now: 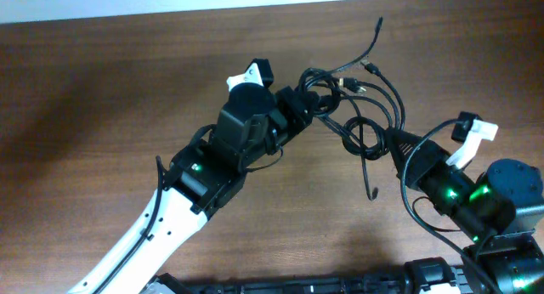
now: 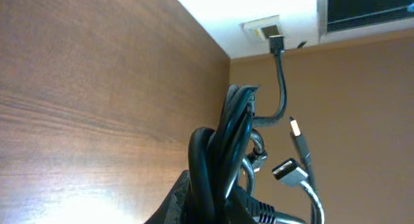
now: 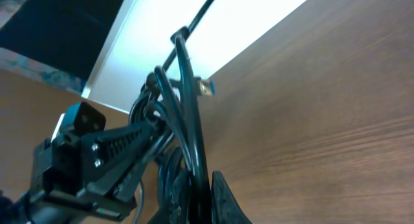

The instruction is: Untangle cables

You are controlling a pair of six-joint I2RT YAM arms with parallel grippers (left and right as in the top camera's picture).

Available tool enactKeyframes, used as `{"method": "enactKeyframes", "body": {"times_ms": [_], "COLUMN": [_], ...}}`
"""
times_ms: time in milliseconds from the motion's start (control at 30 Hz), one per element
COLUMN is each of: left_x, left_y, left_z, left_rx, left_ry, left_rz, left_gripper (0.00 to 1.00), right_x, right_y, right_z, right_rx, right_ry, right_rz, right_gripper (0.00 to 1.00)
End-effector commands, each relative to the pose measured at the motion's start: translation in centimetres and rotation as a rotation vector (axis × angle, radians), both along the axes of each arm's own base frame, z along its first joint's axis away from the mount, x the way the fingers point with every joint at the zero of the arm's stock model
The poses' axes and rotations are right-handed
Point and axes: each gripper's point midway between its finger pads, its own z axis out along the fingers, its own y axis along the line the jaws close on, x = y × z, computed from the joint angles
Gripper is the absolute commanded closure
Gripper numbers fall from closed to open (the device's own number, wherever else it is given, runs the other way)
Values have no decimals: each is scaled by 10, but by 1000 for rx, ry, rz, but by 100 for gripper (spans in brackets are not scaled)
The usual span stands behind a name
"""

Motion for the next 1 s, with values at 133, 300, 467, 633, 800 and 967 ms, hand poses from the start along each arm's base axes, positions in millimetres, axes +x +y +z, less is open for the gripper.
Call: {"method": "enactKeyframes", "body": {"times_ms": [133, 300, 467, 633, 800, 967], "left_x": [26, 13, 12, 10, -3, -22], "left_y": [18, 1, -2, -1, -8, -28], "left_z": [30, 37, 41, 31, 20, 28], "left_rx": [-55, -87, -8, 185, 258, 204], "left_ry": [-100, -113, -213, -352, -387, -415], "left_rz": [125, 52, 3, -84, -210, -299], "left_gripper": [100, 100, 100, 100, 100, 100], "right_x": [-2, 3, 12, 14, 12, 12], "right_y": [-10, -32, -36, -32, -17, -17], "right_z": [2, -22, -37, -34, -27, -28], "right_rx": [-32, -157, -176, -329, -483, -500], "right_ry": [-10, 57, 123, 39, -89, -92], "right_rz": [-49, -148, -165, -76, 77, 84], "right_gripper": [96, 96, 42, 28, 21, 21]}}
